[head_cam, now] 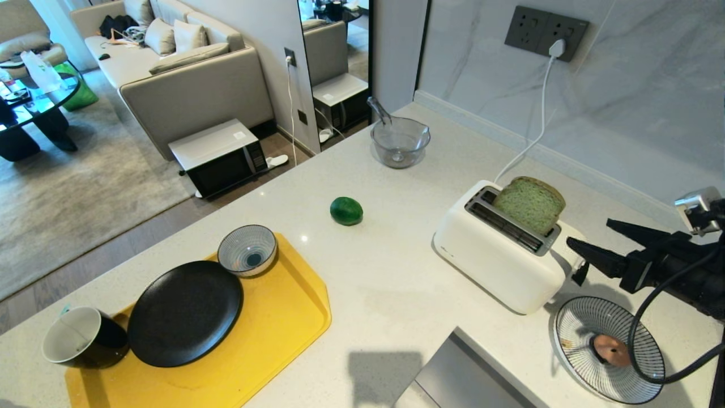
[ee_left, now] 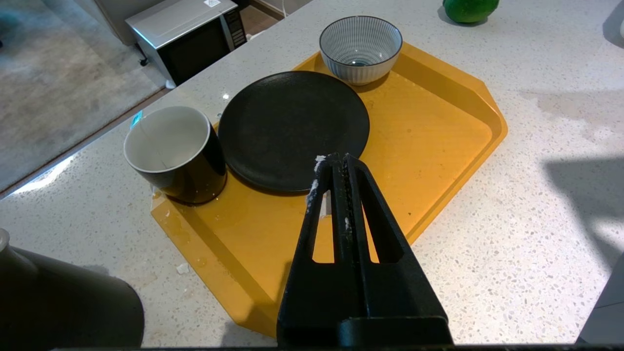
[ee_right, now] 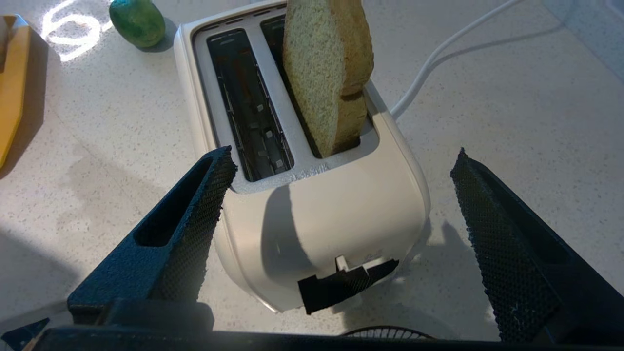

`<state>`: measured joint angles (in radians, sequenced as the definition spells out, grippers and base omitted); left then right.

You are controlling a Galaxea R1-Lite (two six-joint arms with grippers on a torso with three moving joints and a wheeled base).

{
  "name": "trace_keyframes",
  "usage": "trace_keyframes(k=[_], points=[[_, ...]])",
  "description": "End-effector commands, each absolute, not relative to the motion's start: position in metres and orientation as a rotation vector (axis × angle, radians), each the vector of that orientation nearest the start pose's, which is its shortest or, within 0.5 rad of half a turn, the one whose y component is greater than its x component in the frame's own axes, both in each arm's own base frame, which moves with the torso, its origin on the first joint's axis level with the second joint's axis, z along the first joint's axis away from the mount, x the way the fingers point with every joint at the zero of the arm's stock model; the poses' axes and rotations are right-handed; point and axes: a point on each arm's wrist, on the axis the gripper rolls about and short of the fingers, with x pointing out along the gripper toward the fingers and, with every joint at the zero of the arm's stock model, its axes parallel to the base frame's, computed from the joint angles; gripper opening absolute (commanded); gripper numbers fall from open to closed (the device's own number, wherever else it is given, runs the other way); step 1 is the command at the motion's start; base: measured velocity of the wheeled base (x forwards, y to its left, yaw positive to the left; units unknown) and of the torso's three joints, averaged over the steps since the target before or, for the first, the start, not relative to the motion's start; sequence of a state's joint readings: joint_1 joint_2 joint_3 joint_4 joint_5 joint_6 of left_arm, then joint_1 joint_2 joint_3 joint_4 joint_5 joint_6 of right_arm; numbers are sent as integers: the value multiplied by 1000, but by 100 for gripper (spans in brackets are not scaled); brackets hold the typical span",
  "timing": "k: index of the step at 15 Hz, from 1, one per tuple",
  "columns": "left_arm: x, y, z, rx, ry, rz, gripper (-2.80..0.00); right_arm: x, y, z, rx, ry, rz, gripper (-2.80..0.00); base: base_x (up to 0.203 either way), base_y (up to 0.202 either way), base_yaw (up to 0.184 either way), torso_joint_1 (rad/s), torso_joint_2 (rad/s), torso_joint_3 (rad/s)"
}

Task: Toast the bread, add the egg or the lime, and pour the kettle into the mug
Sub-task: Put the baked bread on a plate

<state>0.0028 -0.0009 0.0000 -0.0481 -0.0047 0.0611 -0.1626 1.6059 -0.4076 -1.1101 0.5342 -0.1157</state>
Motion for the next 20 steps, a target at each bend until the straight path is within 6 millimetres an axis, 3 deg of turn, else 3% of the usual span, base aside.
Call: trace_keyframes(k=[1, 12, 19, 20], points=[[-22, 0, 76, 61, -35, 0, -280, 253, -30, 154, -84, 59, 386, 0, 0, 0, 0, 0, 0, 0], [-22, 0, 76, 61, -35, 0, -280, 301, -34, 156, -30, 11, 442, 0, 0, 0, 0, 0, 0, 0], [-22, 0, 76, 61, -35, 0, -280, 317, -31, 156, -36, -4, 458, 0, 0, 0, 0, 0, 0, 0], [-22, 0, 76, 61, -35, 0, -280, 317, -30, 156, -36, -5, 462, -280, 0, 0, 0, 0, 0, 0]])
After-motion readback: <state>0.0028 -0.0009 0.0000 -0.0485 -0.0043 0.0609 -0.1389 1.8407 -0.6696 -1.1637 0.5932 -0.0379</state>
